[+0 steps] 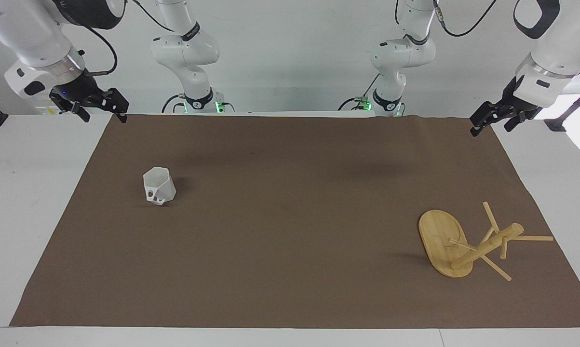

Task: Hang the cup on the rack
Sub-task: 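Reach the right gripper toward the white faceted mug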

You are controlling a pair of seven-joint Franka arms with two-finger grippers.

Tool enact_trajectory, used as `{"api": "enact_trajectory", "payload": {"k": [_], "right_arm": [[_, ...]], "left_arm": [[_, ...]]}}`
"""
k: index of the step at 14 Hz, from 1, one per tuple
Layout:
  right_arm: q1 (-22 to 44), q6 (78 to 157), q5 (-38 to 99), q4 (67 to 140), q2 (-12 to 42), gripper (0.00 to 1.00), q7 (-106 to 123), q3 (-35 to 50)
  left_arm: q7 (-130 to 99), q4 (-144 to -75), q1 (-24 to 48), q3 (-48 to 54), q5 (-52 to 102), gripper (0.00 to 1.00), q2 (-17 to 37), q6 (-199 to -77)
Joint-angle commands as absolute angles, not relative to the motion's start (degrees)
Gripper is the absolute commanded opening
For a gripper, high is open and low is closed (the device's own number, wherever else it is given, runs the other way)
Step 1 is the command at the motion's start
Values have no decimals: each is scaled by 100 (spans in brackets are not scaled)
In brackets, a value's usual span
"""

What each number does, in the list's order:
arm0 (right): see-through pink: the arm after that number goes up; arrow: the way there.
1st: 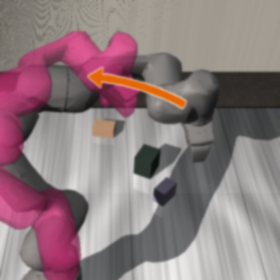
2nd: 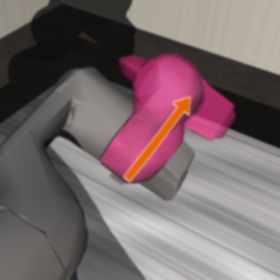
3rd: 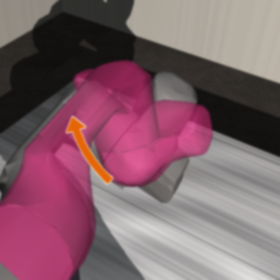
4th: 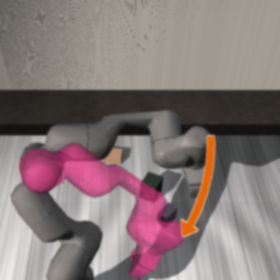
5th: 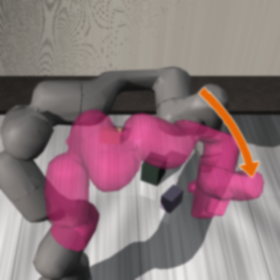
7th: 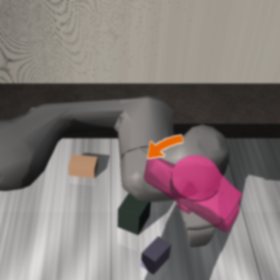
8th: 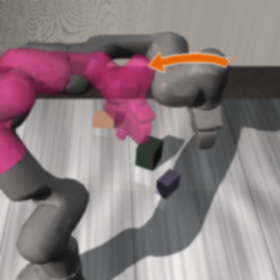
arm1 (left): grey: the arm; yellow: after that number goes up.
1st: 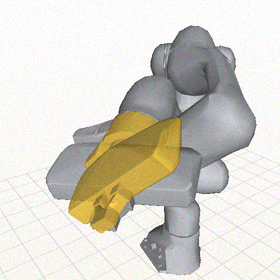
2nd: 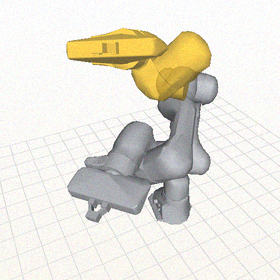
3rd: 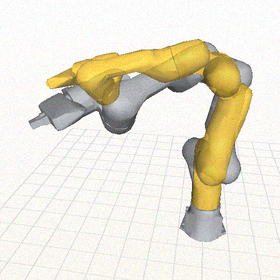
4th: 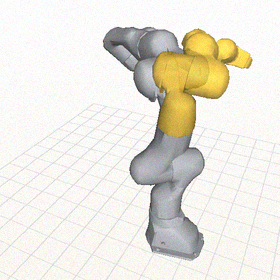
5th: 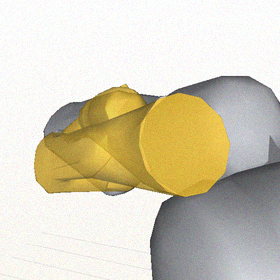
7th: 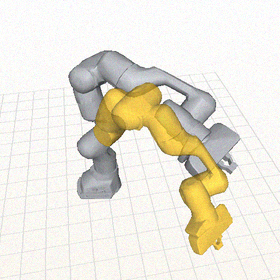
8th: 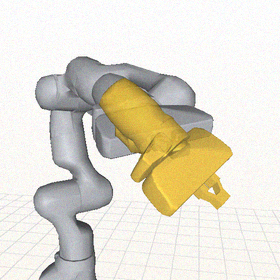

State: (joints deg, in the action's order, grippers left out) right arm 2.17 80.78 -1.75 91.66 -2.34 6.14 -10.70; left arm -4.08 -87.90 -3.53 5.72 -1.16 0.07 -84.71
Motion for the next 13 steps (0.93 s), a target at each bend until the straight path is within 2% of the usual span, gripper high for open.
{"api": "enact_trajectory", "payload": {"k": [1,7,10,13], "right_arm": [[246,8199,-281,9334,-369,100,501,-1046],[246,8121,-193,9378,-396,100,1068,-1116],[220,8200,-176,9352,-369,100,2912,-1142],[89,8418,656,9395,-325,100,5518,-1843]], "left_arm": [[-387,-8912,-378,563,-114,100,-132,-8420],[-387,-8912,-378,563,-114,100,-132,-8420],[-387,-8912,-369,563,-114,100,-132,-8420],[-387,-8912,-378,563,-114,100,-132,-8420]]}}
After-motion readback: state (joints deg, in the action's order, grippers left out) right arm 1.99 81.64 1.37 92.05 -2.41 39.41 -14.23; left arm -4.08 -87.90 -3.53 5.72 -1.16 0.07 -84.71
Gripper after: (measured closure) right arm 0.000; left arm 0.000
